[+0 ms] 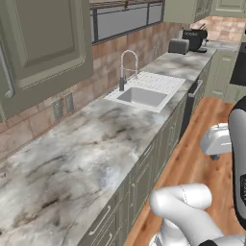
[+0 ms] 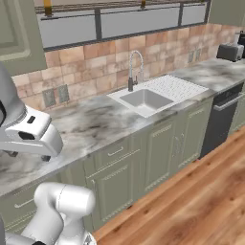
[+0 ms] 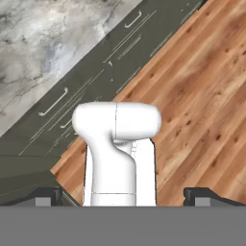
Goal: Close all open cabinet doors.
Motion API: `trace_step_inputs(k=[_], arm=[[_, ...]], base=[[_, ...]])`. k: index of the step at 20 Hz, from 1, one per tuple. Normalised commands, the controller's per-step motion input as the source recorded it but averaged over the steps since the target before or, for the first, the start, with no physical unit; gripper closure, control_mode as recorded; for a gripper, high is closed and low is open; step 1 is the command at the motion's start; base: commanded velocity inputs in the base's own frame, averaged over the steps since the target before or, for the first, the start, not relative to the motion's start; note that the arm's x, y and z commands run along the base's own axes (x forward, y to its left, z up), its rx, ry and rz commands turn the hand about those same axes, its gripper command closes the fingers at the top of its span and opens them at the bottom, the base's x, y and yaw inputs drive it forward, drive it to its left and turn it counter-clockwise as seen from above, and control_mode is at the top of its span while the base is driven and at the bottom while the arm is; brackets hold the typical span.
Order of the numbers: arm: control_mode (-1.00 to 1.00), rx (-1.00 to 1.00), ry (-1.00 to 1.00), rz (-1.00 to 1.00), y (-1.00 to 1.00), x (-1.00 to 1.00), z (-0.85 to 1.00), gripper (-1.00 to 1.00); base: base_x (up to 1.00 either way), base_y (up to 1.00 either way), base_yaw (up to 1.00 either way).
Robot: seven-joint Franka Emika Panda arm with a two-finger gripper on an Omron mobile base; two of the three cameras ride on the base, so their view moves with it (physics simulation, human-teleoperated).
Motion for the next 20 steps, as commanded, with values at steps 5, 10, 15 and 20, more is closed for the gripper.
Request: trace_step_inputs(k=[5,10,15,20], arm=[[1.0,0.0,0.0,0.0,0.0,0.0,0.0,-1.0],[1.0,0.0,0.0,0.0,0.0,0.0,0.0,-1.0],[1.0,0.0,0.0,0.0,0.0,0.0,0.0,-1.0],[1.0,0.0,0.0,0.0,0.0,0.0,0.0,-1.0]], base=[[0.0,-0.24,-0.72],[0.07,-0.11,-0.66],[0.16,0.0,-0.6],[0.2,0.0,-0.57]])
